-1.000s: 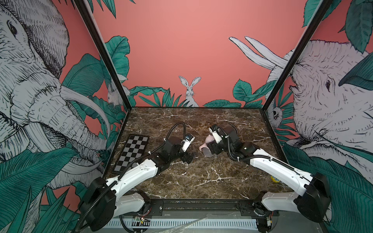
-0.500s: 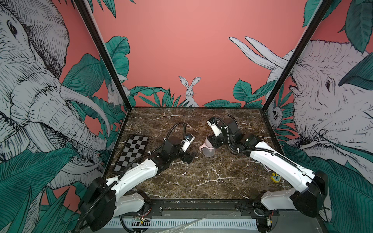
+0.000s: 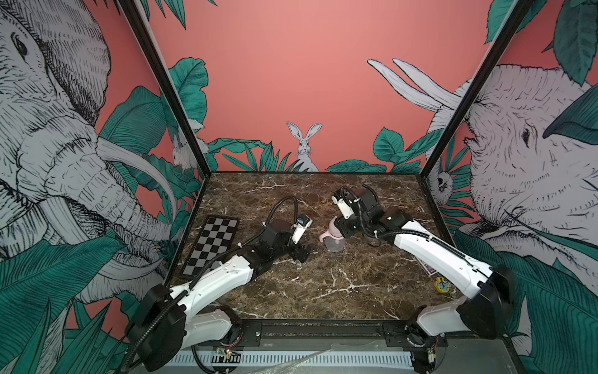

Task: Assemble the baby bottles
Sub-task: Close the lid on the baby bottle.

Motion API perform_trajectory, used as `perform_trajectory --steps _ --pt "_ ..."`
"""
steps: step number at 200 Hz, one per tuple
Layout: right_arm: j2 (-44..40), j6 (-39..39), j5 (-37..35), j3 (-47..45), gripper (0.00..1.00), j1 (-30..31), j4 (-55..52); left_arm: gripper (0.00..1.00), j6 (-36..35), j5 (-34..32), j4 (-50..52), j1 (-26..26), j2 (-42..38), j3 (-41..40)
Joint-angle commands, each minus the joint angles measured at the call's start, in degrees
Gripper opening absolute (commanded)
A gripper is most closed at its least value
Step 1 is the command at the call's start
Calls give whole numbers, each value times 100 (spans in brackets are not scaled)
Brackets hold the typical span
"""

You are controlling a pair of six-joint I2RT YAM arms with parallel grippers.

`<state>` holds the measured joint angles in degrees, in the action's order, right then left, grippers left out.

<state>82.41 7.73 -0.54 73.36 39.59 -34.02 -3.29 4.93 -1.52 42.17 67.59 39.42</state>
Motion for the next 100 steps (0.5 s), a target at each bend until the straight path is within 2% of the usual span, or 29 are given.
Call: perform_trajectory --steps 1,54,100 --pt "141 71 171 143 42 -77 -148 100 -69 9 56 -42 -96 137" --pt "88 227 420 52 38 -250 -81 100 -75 -9 62 -42 -115 119" --pt "-57 204 361 -14 35 -277 -129 99 -78 -1 55 -42 -97 123"
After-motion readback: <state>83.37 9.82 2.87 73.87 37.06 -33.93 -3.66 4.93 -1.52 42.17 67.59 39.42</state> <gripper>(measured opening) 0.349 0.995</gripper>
